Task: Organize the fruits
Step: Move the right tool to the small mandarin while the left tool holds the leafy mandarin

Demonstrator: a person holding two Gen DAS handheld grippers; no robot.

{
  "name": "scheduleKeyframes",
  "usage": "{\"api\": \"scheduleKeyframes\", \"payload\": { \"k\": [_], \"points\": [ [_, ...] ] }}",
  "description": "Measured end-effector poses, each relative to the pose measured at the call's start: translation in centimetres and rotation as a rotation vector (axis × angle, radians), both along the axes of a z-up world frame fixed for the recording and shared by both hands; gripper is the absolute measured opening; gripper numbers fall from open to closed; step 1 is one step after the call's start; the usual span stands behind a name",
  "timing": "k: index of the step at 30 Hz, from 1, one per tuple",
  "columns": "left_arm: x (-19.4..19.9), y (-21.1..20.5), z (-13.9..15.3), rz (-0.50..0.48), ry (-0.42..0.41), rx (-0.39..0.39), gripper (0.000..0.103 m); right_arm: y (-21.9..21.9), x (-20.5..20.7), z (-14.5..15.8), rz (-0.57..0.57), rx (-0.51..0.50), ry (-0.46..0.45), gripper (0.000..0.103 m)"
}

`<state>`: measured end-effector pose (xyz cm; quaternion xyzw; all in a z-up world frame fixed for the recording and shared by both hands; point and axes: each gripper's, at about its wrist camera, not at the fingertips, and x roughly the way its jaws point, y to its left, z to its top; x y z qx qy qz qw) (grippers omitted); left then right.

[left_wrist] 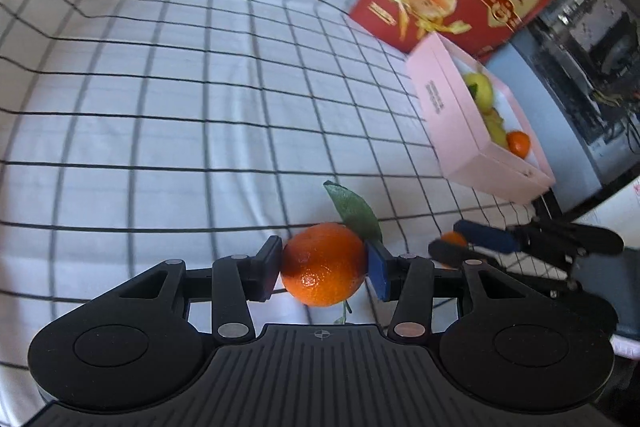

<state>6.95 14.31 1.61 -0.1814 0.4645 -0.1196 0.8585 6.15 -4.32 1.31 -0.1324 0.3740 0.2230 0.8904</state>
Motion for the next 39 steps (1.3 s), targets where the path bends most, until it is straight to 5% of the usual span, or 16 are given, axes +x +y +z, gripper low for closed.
{"api": "scheduleKeyframes", "payload": {
  "k": [4,9,20,31,35,39],
  "points": [
    [0.2,-0.2,0.0,-0.015,-0.007,0.014,0.051,-0.8,-1.5,-0.2,-0.029,0.038,-0.016,0.029],
    [0.1,1.0,0.1,0.003,-0.006,0.019,0.051,-0.5,-2.5,0.0,-0.026,0.087,-0.033,0.054],
    [-0.8,5.3,0.7,0.161,-0.009,0.006,0.05,1.5,-3.0,0.3,0.054,0.087,-0.071,0.056],
    [-0.9,6.6,2.3,0.205,-0.074,0.007,0.05,3.9,-2.9,0.0,0.125,0.086,-0.04,0.059],
    [-1.5,6.3,3.1,0.128,-0.09,0.023,0.05,4.6,-2.9,0.3,0.158,0.077,-0.049,0.059],
    [-2.4,3.8,3.3,-0.017,-0.092,0.145,0.05,4.8,-2.6,0.0,0.165,0.074,-0.033,0.059]
  ]
}}
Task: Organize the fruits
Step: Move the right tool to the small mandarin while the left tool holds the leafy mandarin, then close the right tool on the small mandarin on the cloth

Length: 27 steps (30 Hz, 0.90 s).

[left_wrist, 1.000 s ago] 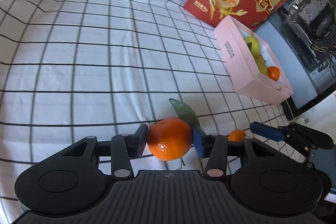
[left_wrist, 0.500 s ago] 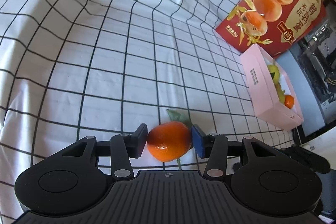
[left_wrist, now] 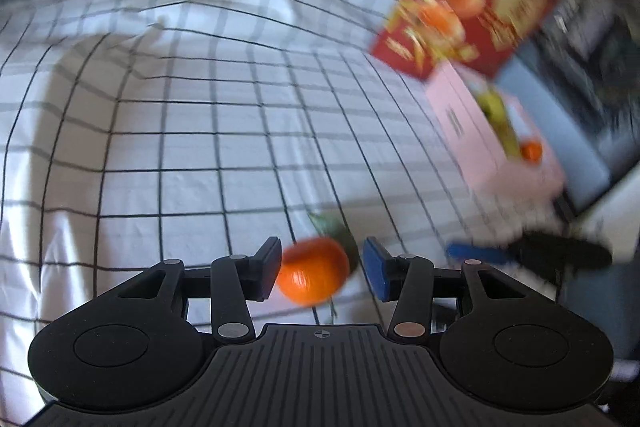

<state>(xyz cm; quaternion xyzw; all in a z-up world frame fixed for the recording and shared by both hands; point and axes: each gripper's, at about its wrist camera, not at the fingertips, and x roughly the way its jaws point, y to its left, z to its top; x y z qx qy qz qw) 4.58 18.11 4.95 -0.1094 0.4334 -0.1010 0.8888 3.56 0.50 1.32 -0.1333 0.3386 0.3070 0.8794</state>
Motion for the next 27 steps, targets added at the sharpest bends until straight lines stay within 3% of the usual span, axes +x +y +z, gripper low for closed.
{"api": "scheduleKeyframes", "payload": {
  "k": [5,10,18,23,27],
  "points": [
    [-0.2,-1.2,-0.5,-0.026,0.003,0.153,0.053,0.1,0.2,-0.3,-0.009,-0.004,0.014,0.059],
    [0.5,1.5,-0.5,0.044,-0.015,0.086,0.053,-0.1,0.1,-0.5,-0.021,-0.009,0.013,0.059],
    [1.2,5.1,-0.2,0.177,-0.015,0.121,0.049,-0.9,0.0,-0.5,-0.051,-0.017,0.014,0.059],
    [1.0,6.5,-0.4,0.213,-0.009,0.092,0.049,-0.9,0.0,-0.7,-0.056,-0.021,0.022,0.059],
    [0.2,7.7,0.6,0.26,-0.067,0.038,0.049,-0.4,-0.1,-0.7,-0.045,-0.024,0.018,0.059]
  ]
}}
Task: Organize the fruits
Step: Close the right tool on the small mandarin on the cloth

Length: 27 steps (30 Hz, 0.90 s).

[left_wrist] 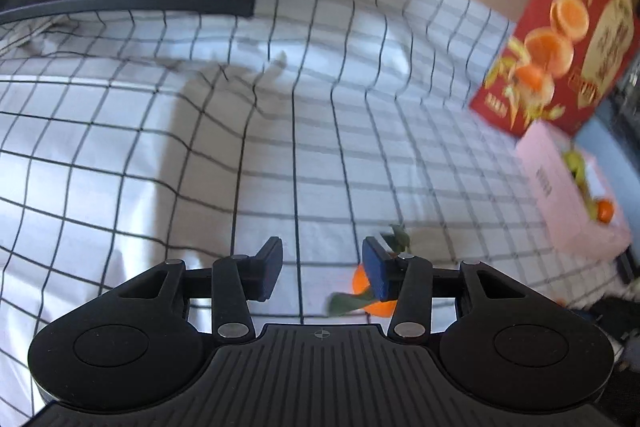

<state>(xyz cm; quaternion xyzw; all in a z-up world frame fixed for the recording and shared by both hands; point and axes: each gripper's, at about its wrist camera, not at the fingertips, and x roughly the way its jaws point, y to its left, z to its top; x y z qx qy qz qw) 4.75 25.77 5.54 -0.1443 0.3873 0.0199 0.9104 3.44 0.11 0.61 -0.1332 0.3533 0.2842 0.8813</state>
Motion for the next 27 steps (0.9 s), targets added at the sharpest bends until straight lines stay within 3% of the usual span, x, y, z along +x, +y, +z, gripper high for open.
{"api": "scheduleKeyframes", "payload": {
  "k": [3,8,12,18,21,27],
  "points": [
    [-0.4,-0.6,0.8,-0.055,-0.042,0.005,0.049,0.3,0.0,-0.2,0.014,-0.005,0.008,0.06],
    [-0.5,-5.5,0.0,-0.24,-0.02,0.194,0.05,1.1,-0.1,-0.7,0.046,-0.022,0.021,0.06],
    [-0.4,-7.7,-0.8,-0.249,-0.004,0.295,0.05,1.5,-0.2,-0.9,0.061,-0.036,0.013,0.063],
    [0.7,-8.4,-1.9,-0.232,0.034,0.316,0.05,1.3,-0.1,-1.0,0.053,-0.031,0.016,0.07],
    [0.9,-8.3,-2.2,-0.242,0.035,0.281,0.058,1.1,-0.1,-1.1,0.046,-0.028,0.018,0.073],
    [1.4,-7.2,-2.7,-0.231,0.033,0.187,0.058,0.8,0.2,-1.4,0.019,-0.004,0.037,0.082]
  ]
}}
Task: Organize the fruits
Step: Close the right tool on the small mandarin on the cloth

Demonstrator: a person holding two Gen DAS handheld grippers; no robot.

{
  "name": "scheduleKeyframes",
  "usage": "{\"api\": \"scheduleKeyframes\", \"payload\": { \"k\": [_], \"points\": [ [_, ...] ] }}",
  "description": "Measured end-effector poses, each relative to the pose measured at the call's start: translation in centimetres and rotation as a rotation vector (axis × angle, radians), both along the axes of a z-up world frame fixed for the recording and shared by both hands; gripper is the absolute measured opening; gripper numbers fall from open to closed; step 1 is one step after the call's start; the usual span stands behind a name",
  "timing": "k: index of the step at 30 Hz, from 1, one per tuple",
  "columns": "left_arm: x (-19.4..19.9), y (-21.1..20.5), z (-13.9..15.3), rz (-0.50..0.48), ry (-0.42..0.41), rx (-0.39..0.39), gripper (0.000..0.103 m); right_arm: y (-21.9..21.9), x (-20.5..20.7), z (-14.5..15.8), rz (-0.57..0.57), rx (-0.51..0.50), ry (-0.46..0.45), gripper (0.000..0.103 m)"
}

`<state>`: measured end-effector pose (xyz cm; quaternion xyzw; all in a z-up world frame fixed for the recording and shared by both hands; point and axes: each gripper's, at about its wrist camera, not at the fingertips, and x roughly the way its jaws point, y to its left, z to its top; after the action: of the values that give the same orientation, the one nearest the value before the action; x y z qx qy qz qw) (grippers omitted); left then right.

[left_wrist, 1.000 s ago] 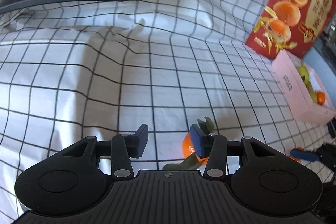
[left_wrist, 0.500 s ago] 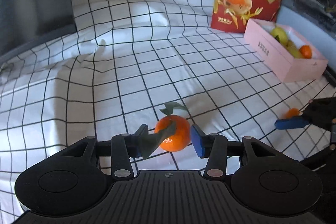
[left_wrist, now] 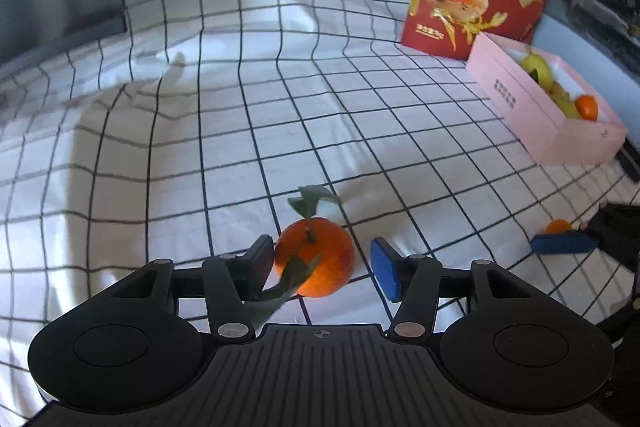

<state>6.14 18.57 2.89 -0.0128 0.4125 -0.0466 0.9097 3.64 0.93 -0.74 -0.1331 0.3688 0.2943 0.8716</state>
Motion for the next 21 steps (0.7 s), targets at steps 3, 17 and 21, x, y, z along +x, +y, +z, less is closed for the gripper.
{"api": "scheduleKeyframes", "payload": {
  "k": [3,17,21],
  "points": [
    [0.3,0.7,0.1,0.007,0.018,-0.048,0.057,-0.3,0.3,-0.2,-0.014,0.022,0.025,0.084],
    [0.7,1.3,2.1,-0.096,0.045,0.009,0.057,-0.4,0.1,-0.6,-0.027,0.041,0.031,0.097],
    [1.3,1.2,0.9,-0.09,0.072,0.01,0.057,-0.6,0.1,-0.6,-0.014,0.04,0.036,0.099]
  ]
}}
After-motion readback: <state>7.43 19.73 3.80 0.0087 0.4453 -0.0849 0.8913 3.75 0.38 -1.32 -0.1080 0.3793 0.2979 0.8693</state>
